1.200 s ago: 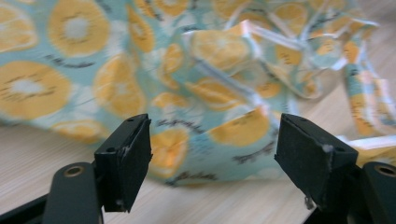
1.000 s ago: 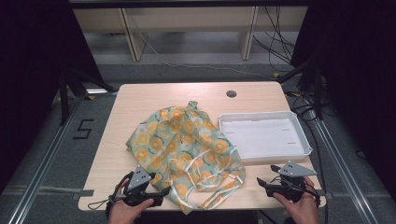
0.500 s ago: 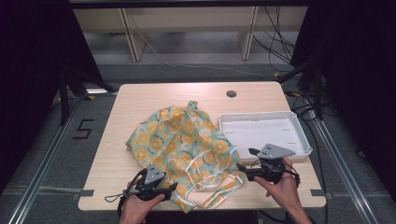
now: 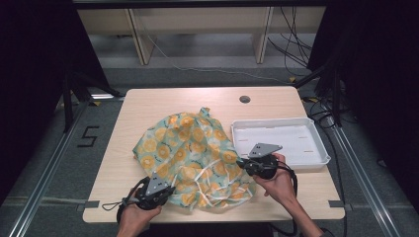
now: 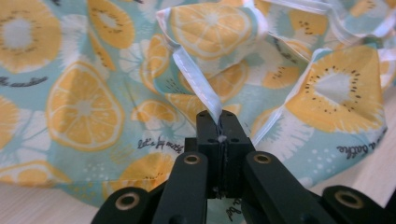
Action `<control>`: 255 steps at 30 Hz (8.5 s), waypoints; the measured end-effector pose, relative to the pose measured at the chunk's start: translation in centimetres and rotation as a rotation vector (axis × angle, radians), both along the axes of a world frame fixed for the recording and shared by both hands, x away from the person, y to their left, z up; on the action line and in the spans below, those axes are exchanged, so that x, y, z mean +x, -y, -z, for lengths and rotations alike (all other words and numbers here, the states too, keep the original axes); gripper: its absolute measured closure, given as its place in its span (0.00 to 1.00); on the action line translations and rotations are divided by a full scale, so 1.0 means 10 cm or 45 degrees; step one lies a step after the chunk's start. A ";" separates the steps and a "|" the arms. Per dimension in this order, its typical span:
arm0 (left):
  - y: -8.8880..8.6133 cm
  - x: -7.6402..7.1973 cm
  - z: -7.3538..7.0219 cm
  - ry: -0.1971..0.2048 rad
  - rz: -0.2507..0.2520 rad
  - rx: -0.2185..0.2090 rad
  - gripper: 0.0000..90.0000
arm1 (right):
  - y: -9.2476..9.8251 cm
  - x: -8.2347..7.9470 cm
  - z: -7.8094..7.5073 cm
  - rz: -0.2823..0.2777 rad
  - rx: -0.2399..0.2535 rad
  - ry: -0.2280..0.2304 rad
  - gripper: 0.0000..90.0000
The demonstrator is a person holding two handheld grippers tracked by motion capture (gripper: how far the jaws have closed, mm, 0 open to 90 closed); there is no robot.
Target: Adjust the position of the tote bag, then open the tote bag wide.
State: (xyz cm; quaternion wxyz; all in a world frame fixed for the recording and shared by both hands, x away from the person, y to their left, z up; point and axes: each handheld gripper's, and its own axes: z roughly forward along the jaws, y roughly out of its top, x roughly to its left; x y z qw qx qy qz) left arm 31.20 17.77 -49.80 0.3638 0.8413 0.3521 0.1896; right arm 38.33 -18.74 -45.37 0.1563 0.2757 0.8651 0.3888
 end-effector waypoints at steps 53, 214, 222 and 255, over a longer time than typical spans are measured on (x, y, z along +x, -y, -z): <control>-0.66 0.11 -0.08 0.012 -0.119 0.084 0.93 | -1.12 -0.43 0.13 -0.650 -0.165 -0.034 1.00; -0.40 1.91 -1.06 0.142 -0.199 0.077 0.98 | -1.06 1.71 -0.72 -0.052 -0.066 0.230 1.00; -0.39 2.10 -0.90 0.112 -0.237 0.057 0.96 | -1.06 1.80 -0.62 -0.014 -0.110 0.210 1.00; 0.17 1.57 -0.80 0.080 -0.070 0.331 0.39 | -1.19 1.91 -0.19 0.039 -0.257 0.095 1.00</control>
